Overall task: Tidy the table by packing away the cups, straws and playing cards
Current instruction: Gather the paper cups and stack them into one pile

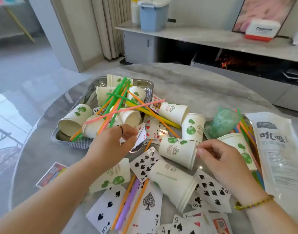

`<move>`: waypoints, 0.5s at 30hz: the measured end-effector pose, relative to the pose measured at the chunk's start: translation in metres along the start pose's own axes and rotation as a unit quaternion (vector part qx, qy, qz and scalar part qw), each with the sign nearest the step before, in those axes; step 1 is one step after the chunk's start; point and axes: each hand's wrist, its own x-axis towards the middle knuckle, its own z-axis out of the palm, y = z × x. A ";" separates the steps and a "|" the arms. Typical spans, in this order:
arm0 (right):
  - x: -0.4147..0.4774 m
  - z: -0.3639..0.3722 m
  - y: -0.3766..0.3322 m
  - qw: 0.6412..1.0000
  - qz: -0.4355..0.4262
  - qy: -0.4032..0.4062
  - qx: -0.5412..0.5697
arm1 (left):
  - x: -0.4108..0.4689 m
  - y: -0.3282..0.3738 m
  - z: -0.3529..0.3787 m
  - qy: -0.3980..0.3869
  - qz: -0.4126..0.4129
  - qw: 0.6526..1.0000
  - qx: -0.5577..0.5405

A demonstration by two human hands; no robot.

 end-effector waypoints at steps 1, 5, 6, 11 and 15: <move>-0.008 -0.002 -0.003 1.000 -0.002 -0.012 -0.006 | -0.007 0.002 -0.005 -0.009 0.001 1.000 0.008; -0.048 -0.003 -0.002 0.998 0.011 -0.057 -0.031 | -0.040 0.002 -0.021 -0.055 -0.028 0.996 0.056; -0.056 -0.001 0.001 0.998 0.012 -0.057 -0.034 | -0.048 0.000 -0.023 -0.069 -0.031 0.994 0.080; -0.081 0.016 0.005 0.996 0.006 -0.060 -0.065 | -0.087 -0.022 -0.023 -0.090 -0.015 0.979 0.181; -0.084 0.035 -0.005 0.995 -0.038 -0.046 -0.084 | -0.093 -0.028 -0.014 -0.075 -0.024 0.971 0.224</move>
